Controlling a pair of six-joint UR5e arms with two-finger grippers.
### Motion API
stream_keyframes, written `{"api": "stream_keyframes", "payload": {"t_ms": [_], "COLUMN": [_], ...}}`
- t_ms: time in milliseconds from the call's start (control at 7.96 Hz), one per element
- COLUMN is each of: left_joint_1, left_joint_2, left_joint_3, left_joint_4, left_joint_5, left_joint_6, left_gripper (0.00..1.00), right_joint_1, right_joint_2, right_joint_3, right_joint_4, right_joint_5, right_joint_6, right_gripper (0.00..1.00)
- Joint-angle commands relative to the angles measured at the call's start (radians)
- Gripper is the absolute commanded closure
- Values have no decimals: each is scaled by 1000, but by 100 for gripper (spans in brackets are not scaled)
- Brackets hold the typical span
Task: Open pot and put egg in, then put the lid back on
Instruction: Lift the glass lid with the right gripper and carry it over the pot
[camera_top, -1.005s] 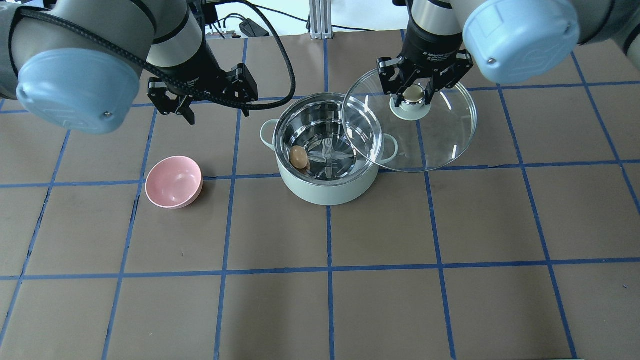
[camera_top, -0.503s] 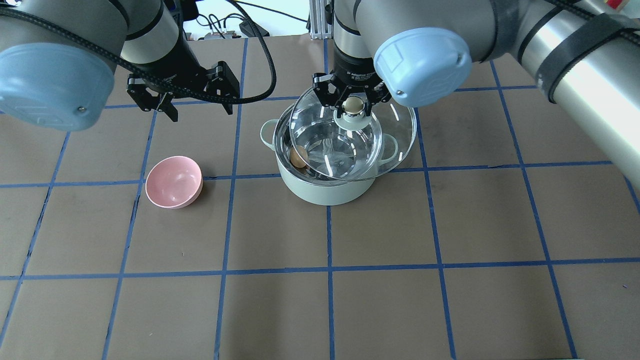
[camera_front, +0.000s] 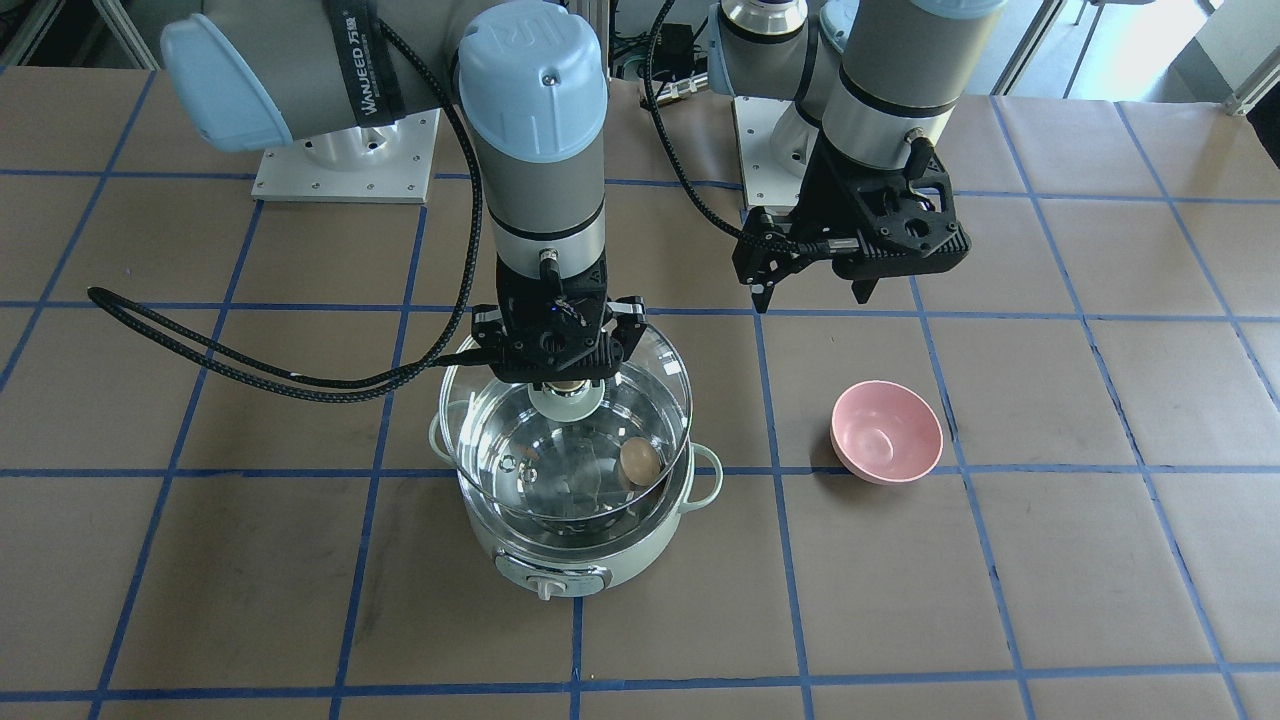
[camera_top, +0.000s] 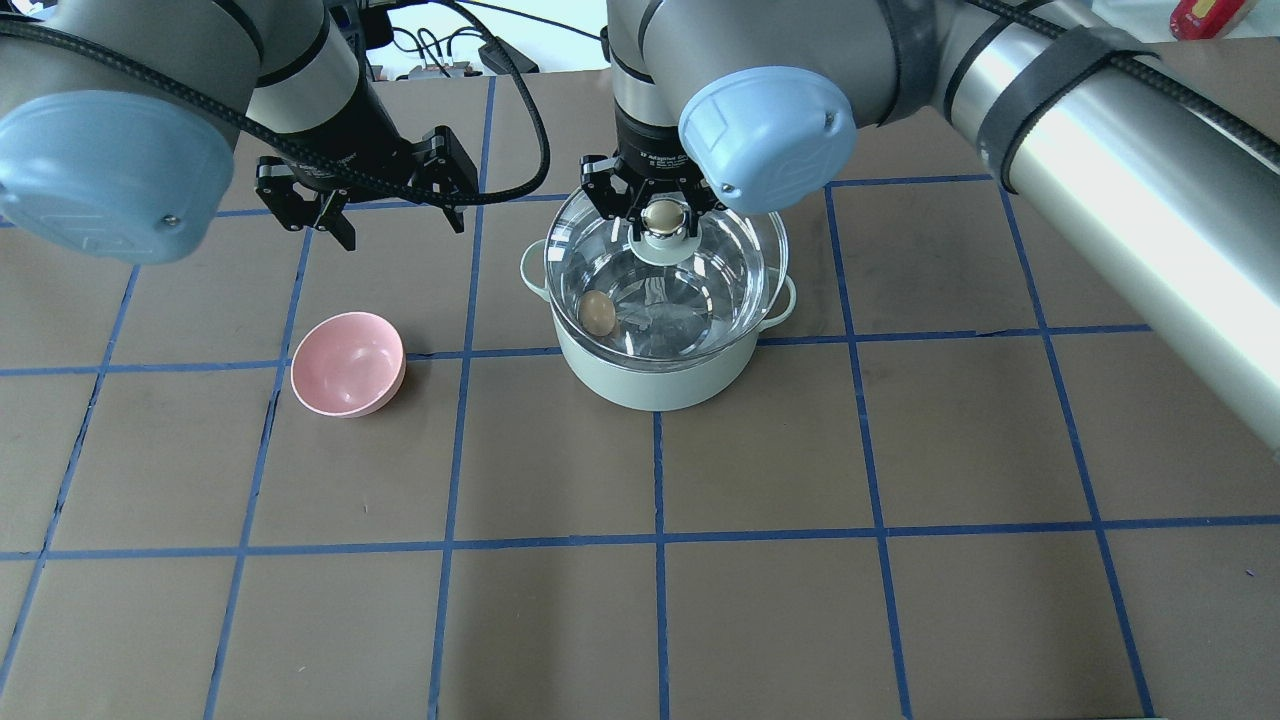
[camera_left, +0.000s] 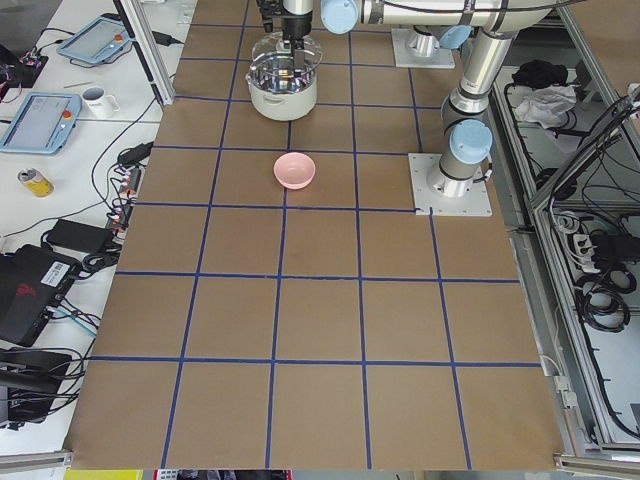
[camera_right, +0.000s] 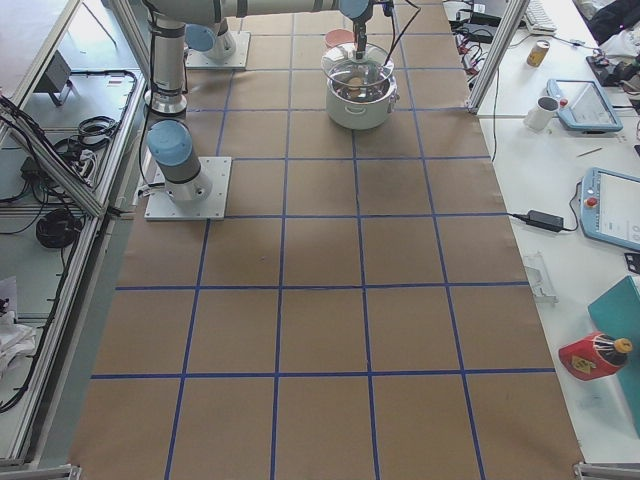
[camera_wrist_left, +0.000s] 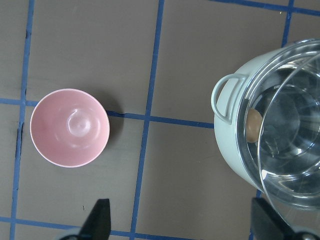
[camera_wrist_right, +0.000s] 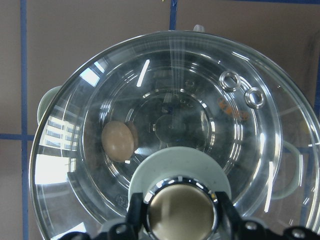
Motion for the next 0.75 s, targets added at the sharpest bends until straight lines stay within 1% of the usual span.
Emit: {"api": "stream_keyframes", "payload": {"t_ms": [0, 377, 503, 628], "left_joint_1": [0, 0, -1, -1], "left_joint_2": [-3, -3, -3, -3], "left_joint_3": [-1, -1, -1, -1], "left_joint_4": [5, 4, 4, 2], "left_joint_5": [-2, 0, 3, 3], "left_joint_6": [0, 18, 20, 20], "left_gripper": [0, 0, 0, 0], "right_joint_1": [3, 3, 3, 3], "right_joint_2": [47, 51, 48, 50], "right_joint_3": [-1, 21, 53, 56], "right_joint_4": [-46, -40, -47, -64], "right_joint_5": [2, 2, 3, 3], "right_joint_6": [-1, -5, -2, -1], "right_gripper": [100, 100, 100, 100]}}
